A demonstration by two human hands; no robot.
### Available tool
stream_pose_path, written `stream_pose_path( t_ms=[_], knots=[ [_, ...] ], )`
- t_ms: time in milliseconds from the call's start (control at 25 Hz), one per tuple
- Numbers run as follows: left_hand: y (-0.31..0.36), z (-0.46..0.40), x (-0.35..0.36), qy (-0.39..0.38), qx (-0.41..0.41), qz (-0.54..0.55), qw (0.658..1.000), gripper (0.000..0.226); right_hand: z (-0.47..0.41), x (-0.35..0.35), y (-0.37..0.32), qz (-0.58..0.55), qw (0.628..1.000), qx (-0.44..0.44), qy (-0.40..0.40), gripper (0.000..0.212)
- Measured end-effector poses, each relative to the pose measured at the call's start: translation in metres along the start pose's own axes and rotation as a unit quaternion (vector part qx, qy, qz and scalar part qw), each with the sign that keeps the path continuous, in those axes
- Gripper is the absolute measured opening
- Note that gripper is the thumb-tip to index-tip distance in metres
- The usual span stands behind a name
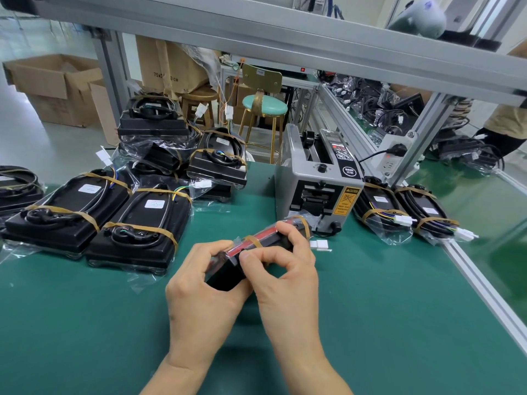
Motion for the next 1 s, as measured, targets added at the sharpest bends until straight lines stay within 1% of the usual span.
stream_pose_path(
  t_ms=[120, 240, 280, 360, 400, 480, 600, 680, 720, 800, 840, 880, 920, 960, 1000],
  knots=[
    [-0.001, 0.000, 0.000, 0.001, 0.000, -0.002, 1.000, 0.041, 0.001, 0.003, 0.000, 0.013, 1.000, -0.008, 0.010, 0.023],
    [-0.001, 0.000, -0.001, 0.000, 0.000, -0.008, 1.000, 0.041, 0.004, 0.005, 0.002, 0.009, 0.999, -0.014, 0.033, 0.012],
    [0.000, 0.000, -0.001, 0.000, -0.001, -0.007, 1.000, 0.041, 0.005, 0.005, 0.003, 0.004, 0.999, -0.015, 0.046, 0.013],
    [0.002, 0.001, 0.000, 0.000, -0.002, -0.003, 1.000, 0.041, 0.006, 0.006, 0.005, -0.014, 0.998, -0.005, 0.065, 0.037],
    [0.003, 0.001, 0.001, -0.001, -0.001, -0.003, 1.000, 0.040, 0.006, 0.006, 0.005, -0.029, 0.997, 0.009, 0.067, 0.044],
    [0.003, 0.002, 0.001, -0.004, 0.008, -0.007, 1.000, 0.039, 0.005, 0.008, 0.004, -0.047, 0.997, 0.016, 0.062, 0.047],
    [0.002, 0.001, 0.001, -0.008, 0.007, -0.017, 1.000, 0.038, -0.001, 0.010, 0.004, -0.046, 0.997, 0.005, 0.054, 0.040],
    [0.000, 0.000, -0.001, -0.005, 0.003, -0.013, 1.000, 0.041, -0.001, 0.010, 0.004, -0.005, 0.999, -0.012, 0.044, 0.037],
    [-0.002, -0.001, -0.002, -0.004, -0.002, -0.006, 1.000, 0.044, 0.001, 0.009, 0.004, 0.028, 0.999, -0.028, 0.034, 0.040],
    [-0.005, -0.003, -0.004, -0.014, -0.005, 0.014, 1.000, 0.048, 0.001, 0.002, 0.002, 0.094, 0.994, -0.056, 0.015, 0.055],
    [-0.007, -0.005, -0.007, -0.022, -0.001, 0.020, 1.000, 0.048, -0.003, -0.007, 0.001, 0.120, 0.991, -0.065, 0.012, 0.057],
    [-0.010, -0.007, -0.009, -0.029, -0.002, 0.029, 0.999, 0.046, -0.012, -0.017, 0.001, 0.141, 0.987, -0.075, 0.010, 0.053],
    [-0.014, -0.010, -0.012, -0.035, -0.011, 0.041, 0.999, 0.046, -0.023, -0.029, 0.001, 0.165, 0.983, -0.084, 0.002, 0.044],
    [-0.018, -0.013, -0.015, -0.041, -0.025, 0.054, 0.997, 0.046, -0.035, -0.041, 0.001, 0.191, 0.978, -0.088, -0.014, 0.035],
    [-0.021, -0.015, -0.018, -0.049, -0.042, 0.064, 0.996, 0.047, -0.048, -0.051, 0.001, 0.210, 0.973, -0.082, -0.042, 0.033]
  ],
)
Point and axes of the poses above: each hand's wrist, its own z-axis away from the middle knuckle, its own x-axis out of the palm, y = z × x, the point moved 2 cm from there along -z, towards the middle knuckle, and after that the axes turned 10 degrees about x, right-handed, at the moved point
